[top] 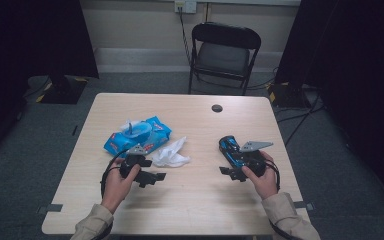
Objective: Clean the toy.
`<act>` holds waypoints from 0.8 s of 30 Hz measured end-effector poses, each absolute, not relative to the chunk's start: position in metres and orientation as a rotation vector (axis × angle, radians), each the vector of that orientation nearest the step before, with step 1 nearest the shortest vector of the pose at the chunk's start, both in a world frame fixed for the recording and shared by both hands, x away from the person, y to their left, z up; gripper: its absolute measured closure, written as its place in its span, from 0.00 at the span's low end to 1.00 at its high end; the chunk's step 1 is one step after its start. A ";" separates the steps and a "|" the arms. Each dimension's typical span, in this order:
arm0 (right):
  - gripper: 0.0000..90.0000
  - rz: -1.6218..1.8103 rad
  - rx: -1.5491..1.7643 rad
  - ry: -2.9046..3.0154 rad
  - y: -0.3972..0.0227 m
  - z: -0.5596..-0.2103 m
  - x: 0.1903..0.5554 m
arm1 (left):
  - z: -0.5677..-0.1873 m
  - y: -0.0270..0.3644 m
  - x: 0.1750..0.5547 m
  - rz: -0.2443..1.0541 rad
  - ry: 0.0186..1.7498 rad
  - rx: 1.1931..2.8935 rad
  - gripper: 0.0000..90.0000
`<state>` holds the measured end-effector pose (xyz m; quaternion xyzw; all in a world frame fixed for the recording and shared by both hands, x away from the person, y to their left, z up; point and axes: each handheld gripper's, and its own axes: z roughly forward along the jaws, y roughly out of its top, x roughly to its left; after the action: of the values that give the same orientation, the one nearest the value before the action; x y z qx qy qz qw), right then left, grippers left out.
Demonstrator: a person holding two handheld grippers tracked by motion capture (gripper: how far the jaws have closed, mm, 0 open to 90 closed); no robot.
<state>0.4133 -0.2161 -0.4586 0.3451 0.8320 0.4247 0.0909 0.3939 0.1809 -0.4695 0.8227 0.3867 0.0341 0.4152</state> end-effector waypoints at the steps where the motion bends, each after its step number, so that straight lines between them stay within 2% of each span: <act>1: 0.18 1.264 1.018 2.474 -0.217 -0.459 0.412 | -0.470 0.181 0.393 0.079 0.972 2.069 0.18; 24: 0.18 1.300 0.939 2.536 -0.223 -0.467 0.390 | -0.473 0.199 0.376 0.098 0.952 2.048 0.18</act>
<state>0.3900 -0.2226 -0.4668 0.3121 0.8431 0.4323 0.0702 0.3764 0.1986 -0.4731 0.8195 0.3810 0.0394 0.4262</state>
